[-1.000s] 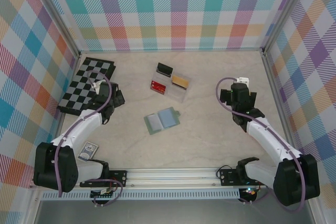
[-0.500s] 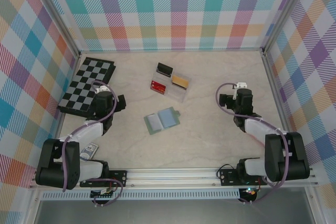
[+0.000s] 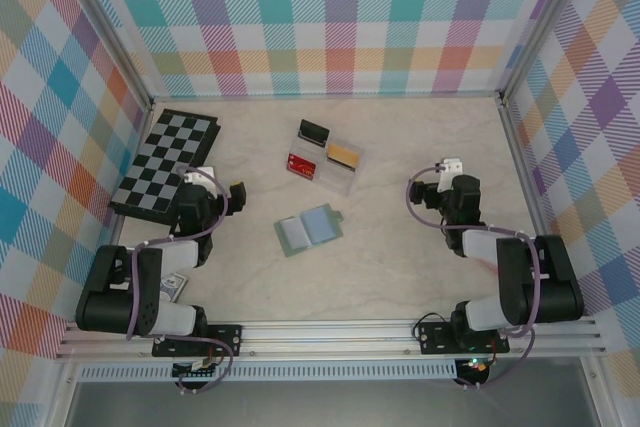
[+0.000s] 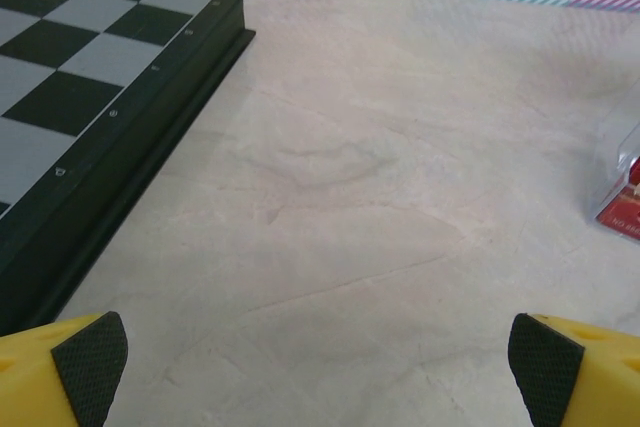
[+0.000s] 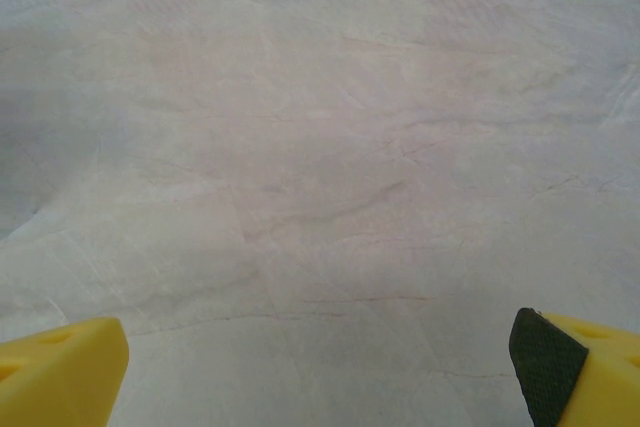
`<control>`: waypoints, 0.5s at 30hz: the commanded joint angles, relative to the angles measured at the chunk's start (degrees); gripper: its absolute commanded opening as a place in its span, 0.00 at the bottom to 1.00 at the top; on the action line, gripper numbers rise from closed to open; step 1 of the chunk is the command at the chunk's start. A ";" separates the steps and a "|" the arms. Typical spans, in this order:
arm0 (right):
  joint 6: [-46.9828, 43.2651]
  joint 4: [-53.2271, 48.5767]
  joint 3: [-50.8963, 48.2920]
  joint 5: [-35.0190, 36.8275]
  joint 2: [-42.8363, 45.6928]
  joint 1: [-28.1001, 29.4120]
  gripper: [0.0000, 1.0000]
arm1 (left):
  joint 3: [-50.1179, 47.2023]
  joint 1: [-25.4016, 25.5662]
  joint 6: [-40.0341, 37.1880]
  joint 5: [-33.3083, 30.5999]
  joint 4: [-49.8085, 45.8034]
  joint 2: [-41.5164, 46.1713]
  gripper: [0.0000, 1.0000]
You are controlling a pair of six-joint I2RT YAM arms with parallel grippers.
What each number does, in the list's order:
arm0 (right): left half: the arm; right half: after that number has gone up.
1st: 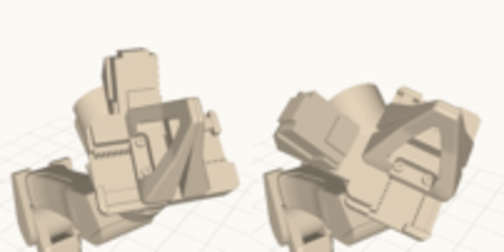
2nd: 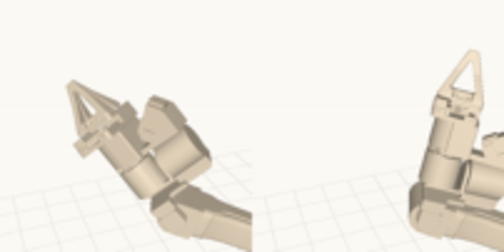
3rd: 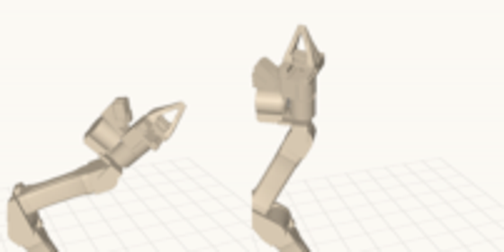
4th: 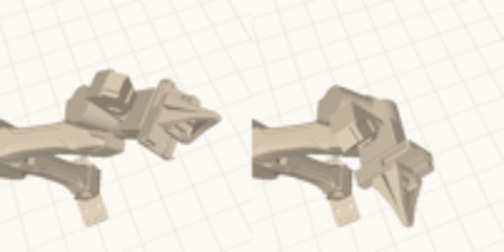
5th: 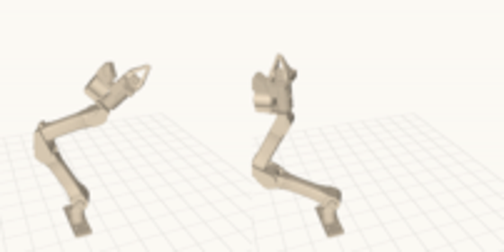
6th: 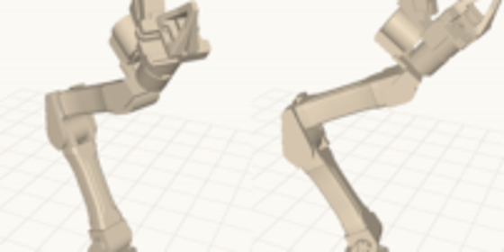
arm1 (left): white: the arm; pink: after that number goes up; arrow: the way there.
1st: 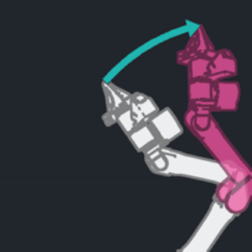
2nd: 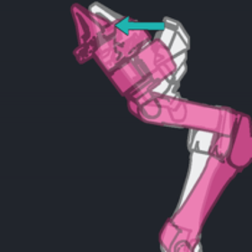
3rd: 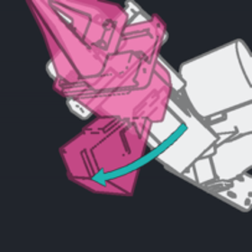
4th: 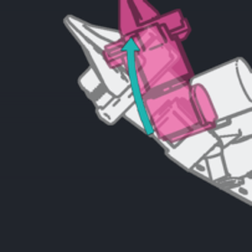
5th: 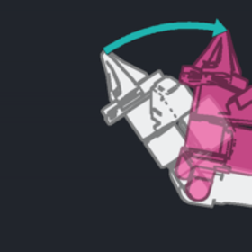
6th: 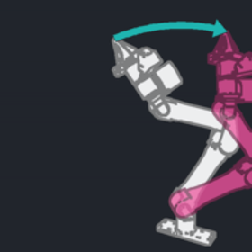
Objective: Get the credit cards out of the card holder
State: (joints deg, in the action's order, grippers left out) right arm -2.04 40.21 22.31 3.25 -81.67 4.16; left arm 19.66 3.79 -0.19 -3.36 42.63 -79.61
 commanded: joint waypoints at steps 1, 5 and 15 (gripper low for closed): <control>-0.09 7.66 -0.86 -1.95 -2.64 -0.88 1.00 | -1.02 -0.89 -1.23 1.95 6.94 -2.31 1.00; 0.43 9.70 -0.86 -1.95 -5.07 -1.36 1.00 | -0.41 -0.95 -0.81 0.83 8.54 -5.33 1.00; 3.09 6.24 1.25 -1.08 -5.78 -3.02 1.00 | 3.57 -0.89 0.19 -2.50 5.12 -9.95 1.00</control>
State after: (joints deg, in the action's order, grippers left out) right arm -0.60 45.39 22.09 2.70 -86.98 1.89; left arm 21.23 3.57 -0.47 -4.51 47.70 -89.43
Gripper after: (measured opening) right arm 0.999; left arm 0.999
